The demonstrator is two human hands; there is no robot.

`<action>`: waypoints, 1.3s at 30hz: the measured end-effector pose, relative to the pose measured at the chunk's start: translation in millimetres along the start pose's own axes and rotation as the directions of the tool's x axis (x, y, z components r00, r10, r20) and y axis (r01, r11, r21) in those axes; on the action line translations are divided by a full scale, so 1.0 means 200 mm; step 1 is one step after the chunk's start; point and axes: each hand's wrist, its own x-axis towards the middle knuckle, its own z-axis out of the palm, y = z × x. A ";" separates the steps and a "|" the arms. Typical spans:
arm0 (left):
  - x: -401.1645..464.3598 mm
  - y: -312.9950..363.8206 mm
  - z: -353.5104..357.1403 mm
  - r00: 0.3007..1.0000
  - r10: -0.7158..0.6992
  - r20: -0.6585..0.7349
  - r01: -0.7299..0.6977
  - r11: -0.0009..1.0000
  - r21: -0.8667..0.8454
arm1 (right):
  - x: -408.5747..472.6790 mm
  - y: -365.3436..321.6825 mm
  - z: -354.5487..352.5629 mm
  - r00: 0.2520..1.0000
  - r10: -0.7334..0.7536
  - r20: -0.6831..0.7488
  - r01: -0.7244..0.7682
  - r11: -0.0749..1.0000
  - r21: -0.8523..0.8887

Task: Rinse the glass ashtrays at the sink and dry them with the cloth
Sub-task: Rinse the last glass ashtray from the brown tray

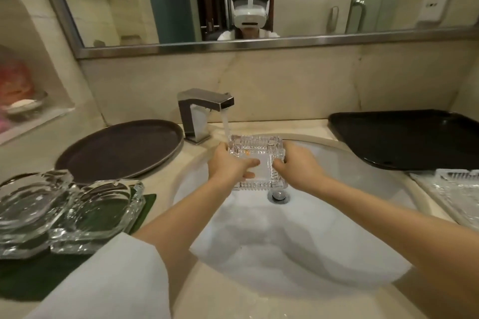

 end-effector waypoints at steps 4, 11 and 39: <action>0.13 -0.03 -0.01 0.999 0.001 0.040 -0.001 1.000 0.003 | 0.08 0.05 0.03 1.000 -0.002 0.014 0.002 1.000 -0.017; 0.29 -0.08 0.00 0.991 -0.114 0.064 0.127 0.956 -0.265 | 0.17 0.18 -0.01 0.999 0.050 0.012 -0.047 0.979 -0.196; 0.31 -0.09 -0.05 0.947 -0.229 0.225 0.305 0.862 -0.406 | 0.27 0.06 0.09 0.994 0.063 0.089 -0.051 0.989 -0.138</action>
